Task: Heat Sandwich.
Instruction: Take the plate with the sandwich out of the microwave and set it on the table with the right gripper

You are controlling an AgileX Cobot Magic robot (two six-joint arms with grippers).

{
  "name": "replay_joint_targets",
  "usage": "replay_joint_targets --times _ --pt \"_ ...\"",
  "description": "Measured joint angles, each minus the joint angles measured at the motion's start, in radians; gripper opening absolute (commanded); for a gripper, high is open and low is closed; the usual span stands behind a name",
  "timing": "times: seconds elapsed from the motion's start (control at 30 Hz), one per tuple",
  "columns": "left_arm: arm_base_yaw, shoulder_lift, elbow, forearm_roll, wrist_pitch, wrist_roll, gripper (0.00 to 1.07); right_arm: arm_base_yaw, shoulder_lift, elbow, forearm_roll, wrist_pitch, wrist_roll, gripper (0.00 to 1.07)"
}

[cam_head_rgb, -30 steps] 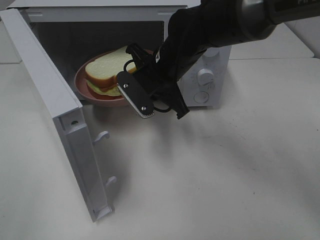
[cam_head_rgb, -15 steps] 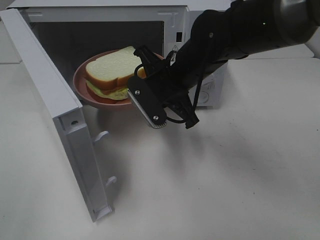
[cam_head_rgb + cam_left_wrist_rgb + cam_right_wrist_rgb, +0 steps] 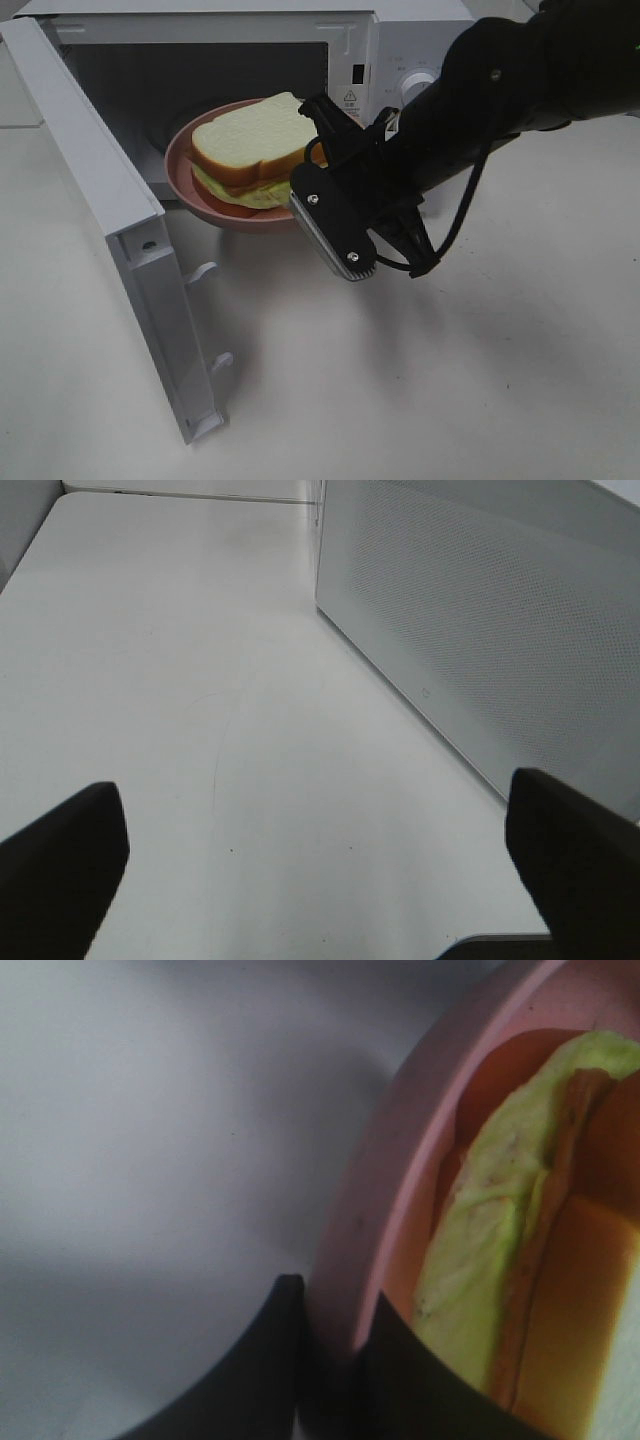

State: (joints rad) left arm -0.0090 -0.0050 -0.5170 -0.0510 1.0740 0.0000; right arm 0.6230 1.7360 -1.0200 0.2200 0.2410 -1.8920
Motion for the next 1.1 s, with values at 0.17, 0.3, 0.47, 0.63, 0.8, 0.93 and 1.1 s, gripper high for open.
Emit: replay_joint_targets --times 0.17,0.3,0.47,0.63,0.8,0.93,1.1 --pt "0.0 0.0 0.0 0.0 0.0 0.0 0.97 -0.001 -0.052 0.053 0.0 0.017 0.0 0.0" --pt "0.0 0.0 0.0 0.0 0.0 0.0 0.97 -0.001 -0.12 0.118 0.0 0.031 0.001 0.0" --pt "0.0 0.0 0.0 0.0 0.0 0.0 0.97 -0.001 -0.182 0.18 0.0 0.034 0.001 0.0" --pt "0.0 0.0 0.0 0.0 0.0 0.0 0.97 -0.001 -0.237 0.222 0.0 0.034 0.013 0.0" --pt "0.0 0.0 0.0 0.0 0.0 0.0 0.97 -0.001 -0.306 0.276 -0.012 0.034 0.051 0.0" --pt "0.0 0.0 0.0 0.0 0.0 0.0 0.97 -0.001 -0.359 0.313 -0.043 0.037 0.093 0.0" --pt "0.0 0.0 0.0 0.0 0.0 0.0 0.97 -0.001 -0.43 0.36 -0.073 0.046 0.137 0.0"
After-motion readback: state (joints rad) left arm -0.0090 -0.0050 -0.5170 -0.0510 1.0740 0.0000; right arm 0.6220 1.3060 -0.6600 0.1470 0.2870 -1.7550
